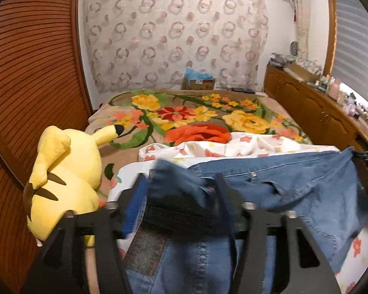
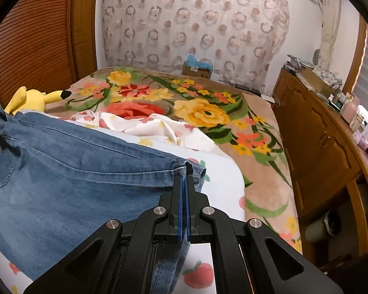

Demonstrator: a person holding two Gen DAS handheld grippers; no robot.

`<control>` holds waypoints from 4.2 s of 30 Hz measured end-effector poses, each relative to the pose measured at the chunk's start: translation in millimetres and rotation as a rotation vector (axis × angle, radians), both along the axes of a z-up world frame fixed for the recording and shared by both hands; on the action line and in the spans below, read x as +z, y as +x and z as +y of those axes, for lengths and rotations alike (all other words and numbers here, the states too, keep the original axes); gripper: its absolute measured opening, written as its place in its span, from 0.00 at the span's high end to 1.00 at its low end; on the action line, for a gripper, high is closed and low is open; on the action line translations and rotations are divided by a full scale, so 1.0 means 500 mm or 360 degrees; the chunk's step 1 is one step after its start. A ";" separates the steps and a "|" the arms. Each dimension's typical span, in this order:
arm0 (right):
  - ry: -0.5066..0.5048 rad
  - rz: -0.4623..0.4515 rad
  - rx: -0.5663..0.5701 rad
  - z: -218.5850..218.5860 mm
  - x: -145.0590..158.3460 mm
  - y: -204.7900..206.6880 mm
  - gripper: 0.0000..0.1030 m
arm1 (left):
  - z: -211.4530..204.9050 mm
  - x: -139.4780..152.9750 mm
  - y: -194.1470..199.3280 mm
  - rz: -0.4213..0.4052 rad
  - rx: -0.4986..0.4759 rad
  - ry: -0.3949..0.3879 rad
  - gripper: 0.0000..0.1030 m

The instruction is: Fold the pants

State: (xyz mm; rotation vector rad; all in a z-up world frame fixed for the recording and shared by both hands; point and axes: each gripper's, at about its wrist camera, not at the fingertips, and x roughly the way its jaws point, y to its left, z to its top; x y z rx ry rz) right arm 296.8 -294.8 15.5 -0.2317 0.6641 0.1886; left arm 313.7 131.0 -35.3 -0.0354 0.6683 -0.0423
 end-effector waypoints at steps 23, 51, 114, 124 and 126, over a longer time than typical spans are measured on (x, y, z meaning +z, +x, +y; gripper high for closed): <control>-0.0060 -0.0125 -0.0174 -0.005 0.052 0.042 0.99 | 0.001 -0.029 -0.023 0.0012 0.0004 0.0026 0.21; 0.0187 0.0289 -0.0064 -0.129 0.003 -0.137 0.66 | -0.065 -0.133 -0.166 0.0104 -0.0085 0.0071 0.21; 0.0228 0.0219 0.0040 -0.113 -0.053 -0.124 0.86 | 0.101 -0.187 -0.098 0.0381 0.0221 -0.0015 0.45; 0.0228 0.0204 0.0054 -0.118 -0.055 -0.130 0.87 | 0.106 -0.188 -0.104 0.0365 0.0144 -0.0167 0.77; 0.0236 0.0131 0.0033 -0.118 -0.041 -0.138 0.88 | 0.091 -0.181 -0.110 0.0335 0.0149 -0.0093 0.83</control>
